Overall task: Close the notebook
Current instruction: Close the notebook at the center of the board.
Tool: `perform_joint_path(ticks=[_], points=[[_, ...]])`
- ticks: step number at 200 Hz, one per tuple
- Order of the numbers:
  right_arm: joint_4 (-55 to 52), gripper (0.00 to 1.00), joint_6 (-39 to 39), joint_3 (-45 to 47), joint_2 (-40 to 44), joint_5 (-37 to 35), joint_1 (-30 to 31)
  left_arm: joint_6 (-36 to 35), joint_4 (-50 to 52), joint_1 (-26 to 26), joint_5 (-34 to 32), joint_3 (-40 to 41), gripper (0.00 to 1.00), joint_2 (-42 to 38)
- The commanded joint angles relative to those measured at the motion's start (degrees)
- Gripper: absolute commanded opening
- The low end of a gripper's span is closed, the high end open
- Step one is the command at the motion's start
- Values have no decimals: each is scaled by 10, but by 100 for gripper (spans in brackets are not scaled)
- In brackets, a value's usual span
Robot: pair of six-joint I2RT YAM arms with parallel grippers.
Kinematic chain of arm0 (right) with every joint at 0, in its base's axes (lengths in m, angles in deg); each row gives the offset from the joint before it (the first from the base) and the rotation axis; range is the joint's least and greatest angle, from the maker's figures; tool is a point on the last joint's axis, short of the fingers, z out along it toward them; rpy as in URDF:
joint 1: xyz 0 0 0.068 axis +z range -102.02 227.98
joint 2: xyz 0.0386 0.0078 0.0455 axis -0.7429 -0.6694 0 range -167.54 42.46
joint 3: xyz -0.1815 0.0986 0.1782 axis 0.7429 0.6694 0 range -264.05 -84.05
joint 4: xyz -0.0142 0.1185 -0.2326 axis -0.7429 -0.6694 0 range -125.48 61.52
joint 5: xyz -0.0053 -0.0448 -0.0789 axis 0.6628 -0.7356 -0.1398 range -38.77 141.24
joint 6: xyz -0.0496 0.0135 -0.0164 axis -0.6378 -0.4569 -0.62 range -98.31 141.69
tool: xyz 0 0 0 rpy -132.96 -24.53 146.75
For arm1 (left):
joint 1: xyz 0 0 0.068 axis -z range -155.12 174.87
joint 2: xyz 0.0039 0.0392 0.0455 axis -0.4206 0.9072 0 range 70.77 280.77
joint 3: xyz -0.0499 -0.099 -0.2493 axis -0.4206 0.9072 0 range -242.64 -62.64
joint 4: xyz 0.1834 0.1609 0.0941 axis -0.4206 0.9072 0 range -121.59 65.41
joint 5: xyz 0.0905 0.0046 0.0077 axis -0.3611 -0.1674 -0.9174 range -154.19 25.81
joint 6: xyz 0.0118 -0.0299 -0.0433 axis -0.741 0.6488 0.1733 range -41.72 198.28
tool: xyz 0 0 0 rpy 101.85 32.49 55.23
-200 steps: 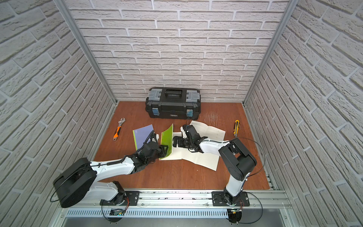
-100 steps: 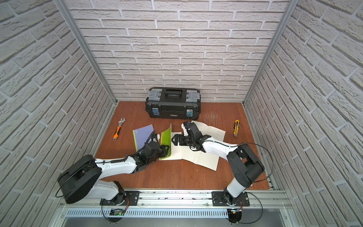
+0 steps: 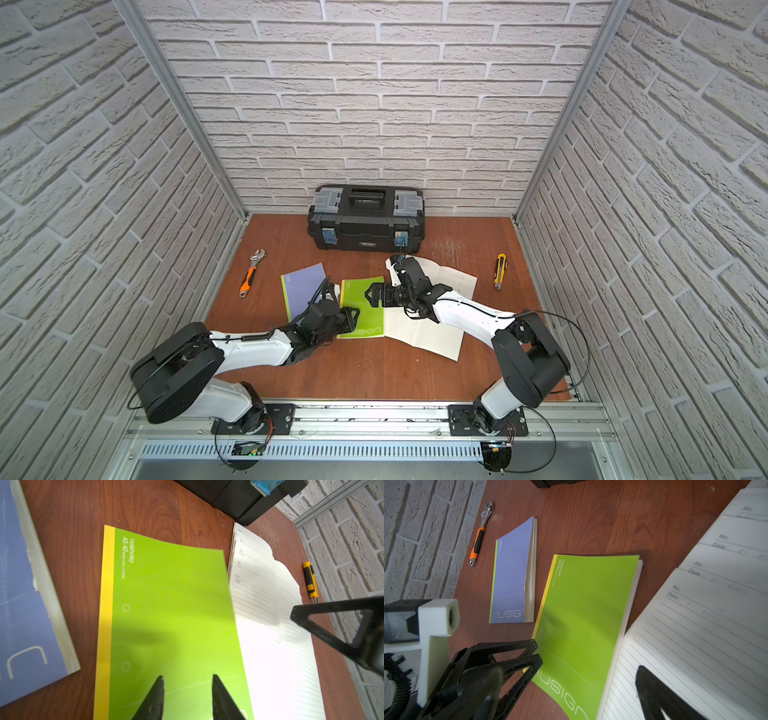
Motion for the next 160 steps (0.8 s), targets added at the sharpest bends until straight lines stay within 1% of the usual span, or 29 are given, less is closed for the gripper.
perform_joint_path(ticks=[1, 32, 61, 81, 107, 127, 160], points=[[-29, 100, -27, -16, 19, -27, 1, 5, -33, -4, 4, -8, 38, 9], [-1, 100, -12, -10, 10, -10, 0, 5, -28, -4, 4, -8, 38, -5], [58, 100, 19, -9, -16, 37, 0, -2, 19, -14, -1, -8, 39, -57], [104, 100, 49, -13, -44, 68, 3, 1, 49, -41, 24, 1, 40, -88], [129, 100, 66, -24, -76, 77, 10, 3, 125, -83, 81, -17, 43, -103], [145, 100, 76, -24, -95, 81, 14, 7, 163, -98, 104, -26, 46, -109], [155, 100, 82, -21, -118, 81, 18, 25, 178, -111, 118, -13, 48, -126]])
